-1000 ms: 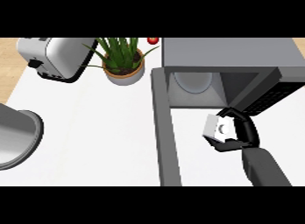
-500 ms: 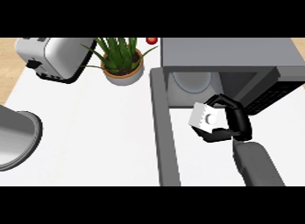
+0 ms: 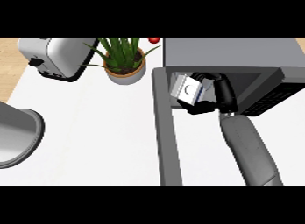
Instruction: Pick up the milk, place it into the microwave and close the microwave
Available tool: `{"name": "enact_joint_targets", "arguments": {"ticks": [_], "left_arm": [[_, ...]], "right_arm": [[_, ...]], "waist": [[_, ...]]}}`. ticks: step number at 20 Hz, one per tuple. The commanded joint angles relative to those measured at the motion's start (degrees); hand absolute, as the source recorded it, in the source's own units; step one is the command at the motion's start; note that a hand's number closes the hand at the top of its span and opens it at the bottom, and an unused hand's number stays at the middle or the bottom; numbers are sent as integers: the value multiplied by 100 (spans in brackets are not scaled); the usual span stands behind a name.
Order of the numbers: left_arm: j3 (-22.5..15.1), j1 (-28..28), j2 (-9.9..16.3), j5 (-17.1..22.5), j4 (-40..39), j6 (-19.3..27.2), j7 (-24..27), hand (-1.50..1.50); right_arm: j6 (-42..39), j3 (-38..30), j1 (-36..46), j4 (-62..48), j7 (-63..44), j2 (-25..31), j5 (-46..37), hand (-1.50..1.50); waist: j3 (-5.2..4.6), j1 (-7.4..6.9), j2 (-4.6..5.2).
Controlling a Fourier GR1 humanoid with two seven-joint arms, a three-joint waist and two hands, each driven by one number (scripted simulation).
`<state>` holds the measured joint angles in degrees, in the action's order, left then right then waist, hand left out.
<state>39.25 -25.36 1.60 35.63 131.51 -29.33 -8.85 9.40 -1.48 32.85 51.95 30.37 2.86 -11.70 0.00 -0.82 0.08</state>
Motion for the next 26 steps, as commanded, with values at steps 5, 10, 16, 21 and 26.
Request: {"name": "enact_joint_targets", "arguments": {"ticks": [5,10,16,21,26], "left_arm": [[210,-18,154,352,20,-116,-79,-150],[32,278,134,-9,-305,-276,87,-150],[-168,588,65,-315,-385,-187,92,-150],[-115,600,153,-207,-432,-214,75,-150],[-165,651,293,-174,-655,-357,33,-150]], "right_arm": [[945,-269,1581,-1888,-177,57,-589,150],[1246,-626,2308,-2901,-7,414,-650,150],[1828,-773,2686,-3564,113,441,-771,150],[2759,-737,2775,-3730,340,699,-1047,150],[3030,-754,2799,-4002,556,937,-1140,150]], "waist": [[5,-184,46],[8,-302,128],[12,-367,194],[13,-475,223],[20,-597,302]]}}
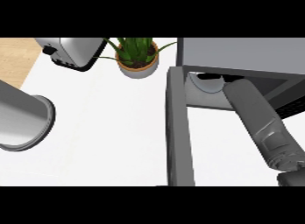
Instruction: Pick up the milk, place it into the microwave and close the microwave
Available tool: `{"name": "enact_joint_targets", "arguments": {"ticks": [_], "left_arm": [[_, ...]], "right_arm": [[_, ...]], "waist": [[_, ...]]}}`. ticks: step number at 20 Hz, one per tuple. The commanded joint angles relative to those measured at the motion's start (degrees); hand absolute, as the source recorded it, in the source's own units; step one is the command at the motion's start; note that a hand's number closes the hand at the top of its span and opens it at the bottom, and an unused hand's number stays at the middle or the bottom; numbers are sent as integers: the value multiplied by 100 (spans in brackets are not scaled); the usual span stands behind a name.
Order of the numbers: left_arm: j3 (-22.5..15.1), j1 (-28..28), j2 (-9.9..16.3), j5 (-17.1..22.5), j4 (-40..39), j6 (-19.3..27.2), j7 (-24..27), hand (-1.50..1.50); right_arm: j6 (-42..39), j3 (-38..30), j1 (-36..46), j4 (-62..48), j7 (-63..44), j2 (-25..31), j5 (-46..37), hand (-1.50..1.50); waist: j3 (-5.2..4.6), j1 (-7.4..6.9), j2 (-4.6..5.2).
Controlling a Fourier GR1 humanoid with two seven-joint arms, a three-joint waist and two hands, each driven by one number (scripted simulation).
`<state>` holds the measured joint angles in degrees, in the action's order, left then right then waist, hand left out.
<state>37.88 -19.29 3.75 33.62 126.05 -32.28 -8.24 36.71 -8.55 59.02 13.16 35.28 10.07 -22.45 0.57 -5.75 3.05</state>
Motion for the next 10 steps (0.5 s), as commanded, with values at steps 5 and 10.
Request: {"name": "enact_joint_targets", "arguments": {"ticks": [5,10], "left_arm": [[-169,227,13,-93,-34,55,-58,-150],[-73,204,63,-279,-99,24,5,-150]], "right_arm": [[602,21,205,-489,-102,431,-239,150],[1848,220,118,-1282,-1445,839,-596,-150]], "waist": [[-30,-154,58],[-62,-217,84]]}}
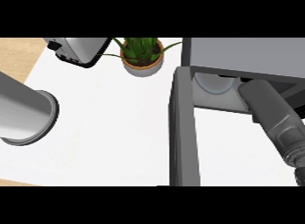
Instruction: Pick up the milk, place it into the microwave and close the microwave
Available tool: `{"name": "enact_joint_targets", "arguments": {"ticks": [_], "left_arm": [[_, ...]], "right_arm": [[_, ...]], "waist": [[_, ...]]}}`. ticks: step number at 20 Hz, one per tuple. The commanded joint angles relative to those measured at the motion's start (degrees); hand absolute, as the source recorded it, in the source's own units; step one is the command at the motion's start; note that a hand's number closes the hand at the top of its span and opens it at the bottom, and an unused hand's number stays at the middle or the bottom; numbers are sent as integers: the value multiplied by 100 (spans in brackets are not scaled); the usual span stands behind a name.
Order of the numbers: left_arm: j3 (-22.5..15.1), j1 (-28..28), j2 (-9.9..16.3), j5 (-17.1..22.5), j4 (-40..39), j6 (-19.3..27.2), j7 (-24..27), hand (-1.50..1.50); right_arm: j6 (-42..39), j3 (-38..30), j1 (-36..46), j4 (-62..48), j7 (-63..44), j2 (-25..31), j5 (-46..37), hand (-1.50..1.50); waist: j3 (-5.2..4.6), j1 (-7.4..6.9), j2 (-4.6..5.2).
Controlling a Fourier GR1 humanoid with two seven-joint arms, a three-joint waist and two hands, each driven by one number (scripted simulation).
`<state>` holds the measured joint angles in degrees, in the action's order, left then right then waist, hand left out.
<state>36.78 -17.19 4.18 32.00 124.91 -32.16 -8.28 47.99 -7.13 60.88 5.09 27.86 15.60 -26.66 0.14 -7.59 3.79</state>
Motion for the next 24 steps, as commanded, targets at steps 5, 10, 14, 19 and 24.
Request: {"name": "enact_joint_targets", "arguments": {"ticks": [5,10,14,19,24], "left_arm": [[-110,206,-27,-449,-155,40,67,-150],[-276,158,63,-342,-136,-227,32,-150],[-396,129,21,-450,-196,-388,100,-150],[-609,350,93,-499,-550,-599,166,-150],[-853,351,38,-470,-409,-777,168,-150]], "right_arm": [[-95,122,133,80,272,8,-150,-150],[-512,66,244,81,456,-10,-92,-150],[-719,-96,168,152,741,-218,82,-150],[-1571,-377,187,209,1097,-234,399,-150],[-2330,-746,-26,256,1524,-363,812,-150]], "waist": [[25,-10,32],[22,-67,-1],[23,-79,-7],[16,88,-26],[13,249,-133]]}}
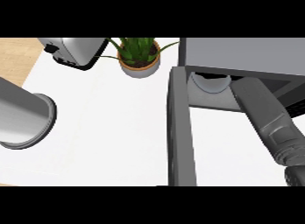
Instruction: Pick up the milk, place it into the microwave and close the microwave
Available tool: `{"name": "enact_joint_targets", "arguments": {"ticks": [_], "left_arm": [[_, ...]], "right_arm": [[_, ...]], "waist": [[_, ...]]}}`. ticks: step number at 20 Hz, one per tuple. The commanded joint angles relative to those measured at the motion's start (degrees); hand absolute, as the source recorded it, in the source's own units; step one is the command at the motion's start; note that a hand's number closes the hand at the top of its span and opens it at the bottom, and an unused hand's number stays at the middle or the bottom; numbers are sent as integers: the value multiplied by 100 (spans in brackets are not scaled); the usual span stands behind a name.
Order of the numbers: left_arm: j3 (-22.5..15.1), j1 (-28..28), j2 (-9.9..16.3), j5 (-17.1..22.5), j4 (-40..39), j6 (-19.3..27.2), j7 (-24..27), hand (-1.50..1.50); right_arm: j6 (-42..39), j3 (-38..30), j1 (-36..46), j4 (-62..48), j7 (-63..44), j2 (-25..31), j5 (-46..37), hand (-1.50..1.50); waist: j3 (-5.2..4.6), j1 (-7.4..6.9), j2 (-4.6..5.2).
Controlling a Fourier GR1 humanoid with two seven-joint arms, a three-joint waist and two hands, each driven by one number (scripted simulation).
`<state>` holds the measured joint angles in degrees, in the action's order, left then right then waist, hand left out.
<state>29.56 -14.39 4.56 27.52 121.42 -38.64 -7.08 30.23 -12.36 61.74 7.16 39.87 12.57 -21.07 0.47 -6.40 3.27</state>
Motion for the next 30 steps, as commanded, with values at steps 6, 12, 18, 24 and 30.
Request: {"name": "enact_joint_targets", "arguments": {"ticks": [6,12,18,24,30], "left_arm": [[-580,104,-264,-124,313,-8,-175,-150],[-1038,45,-449,-460,200,-19,-151,150],[-1507,408,-328,-520,62,369,-675,150],[-2568,-41,-455,-1131,356,796,-389,150],[-2998,400,-456,-1574,73,783,-505,150]], "right_arm": [[-1236,-642,-266,61,631,-219,706,-150],[-1988,-821,-698,31,898,-433,964,-150],[-3119,-829,-1239,186,1098,-515,1155,-150],[-3322,-616,-2208,636,1599,-693,1159,-150],[-3351,-305,-3007,1711,1255,-848,1210,-150]], "waist": [[-18,209,-134],[-34,398,-230],[-44,659,-326],[-49,702,-362],[-58,814,-399]]}}
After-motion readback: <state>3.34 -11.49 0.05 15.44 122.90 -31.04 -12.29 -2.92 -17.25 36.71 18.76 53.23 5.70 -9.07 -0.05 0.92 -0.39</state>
